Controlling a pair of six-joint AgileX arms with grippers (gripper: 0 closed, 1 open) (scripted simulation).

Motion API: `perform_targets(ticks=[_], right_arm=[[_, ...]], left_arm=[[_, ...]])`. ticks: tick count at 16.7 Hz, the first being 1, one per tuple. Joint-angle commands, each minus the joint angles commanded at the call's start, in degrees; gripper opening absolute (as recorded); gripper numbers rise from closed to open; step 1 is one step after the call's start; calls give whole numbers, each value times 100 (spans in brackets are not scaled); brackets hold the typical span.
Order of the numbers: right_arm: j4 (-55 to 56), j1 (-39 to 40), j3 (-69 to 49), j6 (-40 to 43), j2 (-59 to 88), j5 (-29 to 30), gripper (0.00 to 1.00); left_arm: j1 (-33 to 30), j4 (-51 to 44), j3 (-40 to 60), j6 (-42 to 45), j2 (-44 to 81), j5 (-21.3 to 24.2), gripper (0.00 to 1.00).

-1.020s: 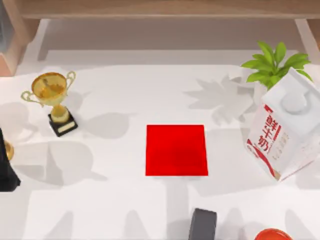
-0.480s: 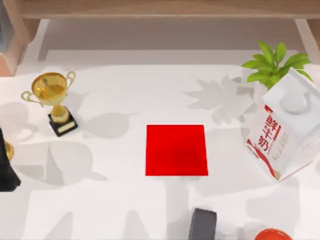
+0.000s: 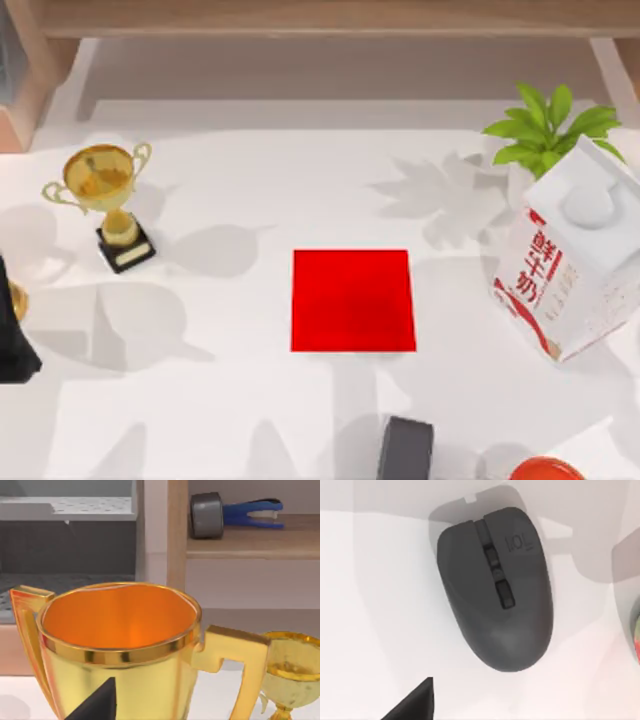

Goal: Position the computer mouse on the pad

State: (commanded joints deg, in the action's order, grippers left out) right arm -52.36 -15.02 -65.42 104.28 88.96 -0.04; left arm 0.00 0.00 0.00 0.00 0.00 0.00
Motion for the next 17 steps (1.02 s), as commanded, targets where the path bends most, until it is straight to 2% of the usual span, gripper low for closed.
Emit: perform_targets(ticks=[3,6,13,17], right_arm=[[-581,-167,-726,1221,998,0,100],[-931,-267,-1163,1916,1569,-1,100],[-986,-267,-1236,2070,1678,-3,100],[-462,-359,-764,2131,1749,-8,100]], left_arm=[[0,0,0,0,0,0,100],[0,0,0,0,0,0,100],[0,0,0,0,0,0,100],[0,0,0,0,0,0,100]])
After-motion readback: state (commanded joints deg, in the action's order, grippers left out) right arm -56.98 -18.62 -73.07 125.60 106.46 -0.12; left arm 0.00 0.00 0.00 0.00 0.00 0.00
